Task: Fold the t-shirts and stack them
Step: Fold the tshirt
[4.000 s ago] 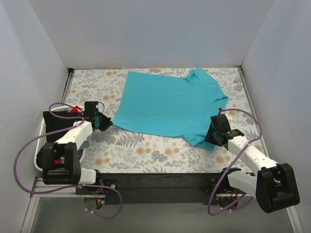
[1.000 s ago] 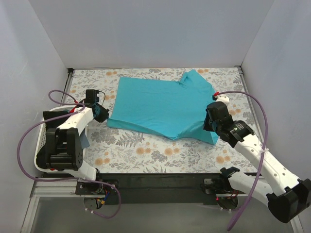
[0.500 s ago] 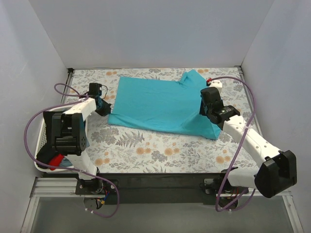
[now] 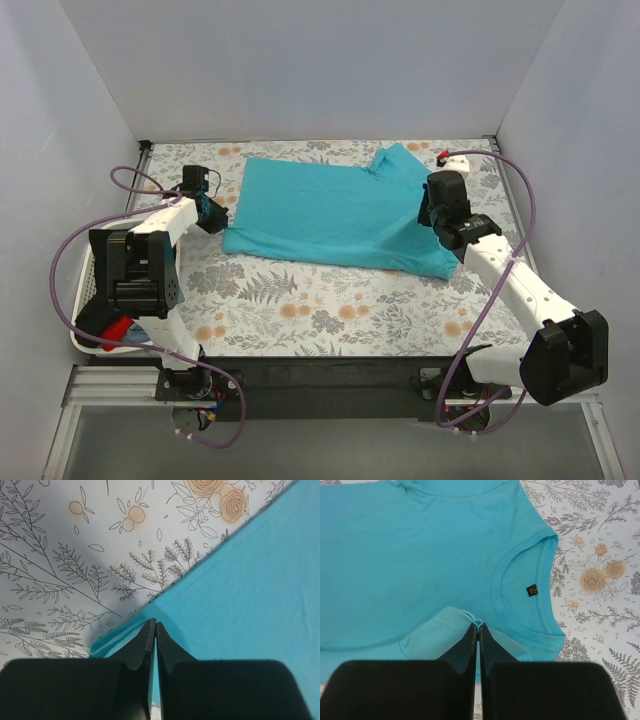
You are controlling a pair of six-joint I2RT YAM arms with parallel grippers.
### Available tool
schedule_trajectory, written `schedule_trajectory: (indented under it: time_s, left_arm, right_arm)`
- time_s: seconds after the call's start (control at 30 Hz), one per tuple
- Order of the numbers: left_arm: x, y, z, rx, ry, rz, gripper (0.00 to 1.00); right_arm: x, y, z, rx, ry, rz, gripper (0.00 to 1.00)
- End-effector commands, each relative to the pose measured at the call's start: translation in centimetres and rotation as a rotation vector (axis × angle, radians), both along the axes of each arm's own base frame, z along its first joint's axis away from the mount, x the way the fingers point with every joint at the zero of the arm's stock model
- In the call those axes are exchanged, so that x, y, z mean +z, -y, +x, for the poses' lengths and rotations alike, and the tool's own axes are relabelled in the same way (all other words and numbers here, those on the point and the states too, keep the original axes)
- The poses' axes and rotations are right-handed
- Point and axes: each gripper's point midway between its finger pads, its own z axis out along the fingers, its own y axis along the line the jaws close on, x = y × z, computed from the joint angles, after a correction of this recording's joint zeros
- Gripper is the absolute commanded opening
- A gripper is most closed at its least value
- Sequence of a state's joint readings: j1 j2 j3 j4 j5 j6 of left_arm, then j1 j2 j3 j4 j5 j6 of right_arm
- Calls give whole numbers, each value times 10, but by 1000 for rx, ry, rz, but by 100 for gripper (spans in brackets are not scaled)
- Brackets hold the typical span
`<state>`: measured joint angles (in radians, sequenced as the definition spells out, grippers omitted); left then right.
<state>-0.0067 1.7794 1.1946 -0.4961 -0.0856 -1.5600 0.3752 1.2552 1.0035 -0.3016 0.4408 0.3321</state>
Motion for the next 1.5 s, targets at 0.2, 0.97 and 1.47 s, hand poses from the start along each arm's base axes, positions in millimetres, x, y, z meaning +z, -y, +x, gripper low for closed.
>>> schedule_trajectory:
  time_s: [0.2, 0.97, 1.47]
  left_arm:
    - [25, -1, 20, 20, 69, -17, 0]
    - [23, 9, 47, -22, 99, -56, 0]
    - [13, 13, 63, -47, 99, -68, 0]
  right_arm:
    - [23, 15, 7, -28, 108, 35, 1]
    - [11, 32, 16, -55, 98, 60, 1]
    - [-10, 38, 35, -59, 49, 66, 1]
